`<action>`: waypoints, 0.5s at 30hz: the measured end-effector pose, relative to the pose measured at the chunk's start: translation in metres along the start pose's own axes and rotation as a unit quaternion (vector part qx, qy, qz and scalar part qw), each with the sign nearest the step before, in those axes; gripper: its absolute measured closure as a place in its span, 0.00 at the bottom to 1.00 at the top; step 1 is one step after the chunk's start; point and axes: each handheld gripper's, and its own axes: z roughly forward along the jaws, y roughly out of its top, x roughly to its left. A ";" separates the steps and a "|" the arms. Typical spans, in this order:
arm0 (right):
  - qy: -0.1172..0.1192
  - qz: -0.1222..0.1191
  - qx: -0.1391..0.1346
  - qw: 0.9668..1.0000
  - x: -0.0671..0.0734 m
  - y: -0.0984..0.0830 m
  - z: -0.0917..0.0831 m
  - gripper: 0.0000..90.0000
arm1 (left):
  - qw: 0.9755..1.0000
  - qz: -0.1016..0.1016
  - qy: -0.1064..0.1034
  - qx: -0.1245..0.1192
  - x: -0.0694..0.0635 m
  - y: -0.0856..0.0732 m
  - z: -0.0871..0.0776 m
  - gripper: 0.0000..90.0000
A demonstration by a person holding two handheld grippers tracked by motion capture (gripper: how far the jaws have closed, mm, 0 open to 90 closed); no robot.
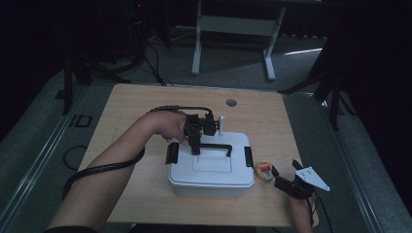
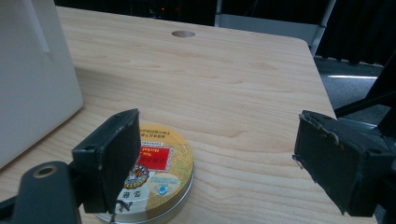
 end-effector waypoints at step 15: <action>-0.001 -0.002 0.001 1.000 0.000 0.000 0.000 0.16 | 0.999 -0.009 0.010 -0.029 -0.009 -0.014 -0.034 0.93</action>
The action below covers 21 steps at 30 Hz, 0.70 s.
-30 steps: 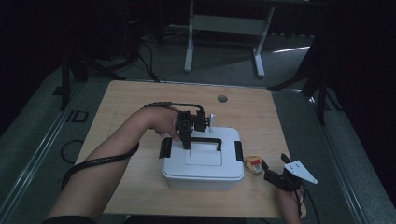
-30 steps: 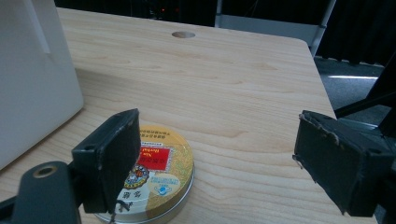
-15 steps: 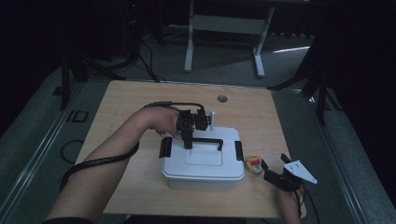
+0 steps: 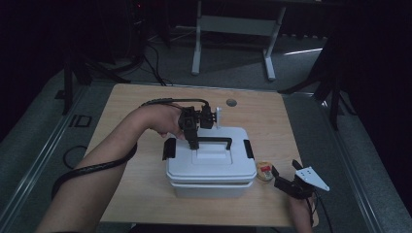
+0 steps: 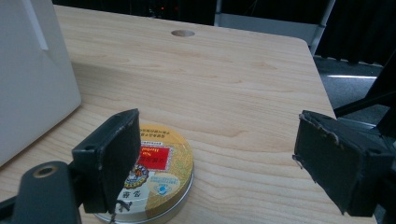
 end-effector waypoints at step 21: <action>-0.003 -0.003 0.002 1.000 0.001 0.000 0.000 0.16 | 0.999 -0.051 0.018 -0.005 -0.007 -0.073 -0.031 0.93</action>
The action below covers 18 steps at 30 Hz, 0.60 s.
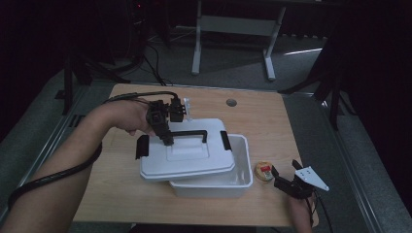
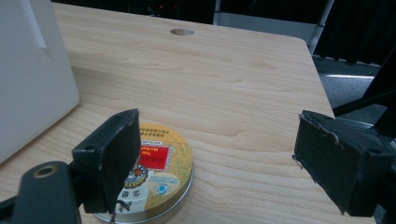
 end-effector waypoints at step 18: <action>-0.006 -0.001 0.005 1.000 0.001 0.000 0.001 0.16 | 0.997 -0.071 0.016 -0.009 0.003 -0.094 -0.013 0.93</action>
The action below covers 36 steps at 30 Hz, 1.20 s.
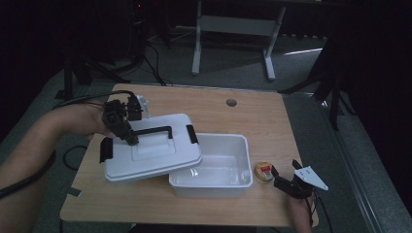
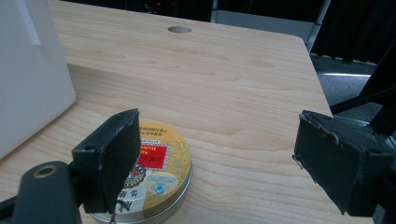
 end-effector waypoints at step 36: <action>-0.007 -0.013 0.007 1.000 0.003 0.001 0.001 0.16 | 0.995 -0.097 -0.022 -0.010 0.037 -0.109 0.099 0.93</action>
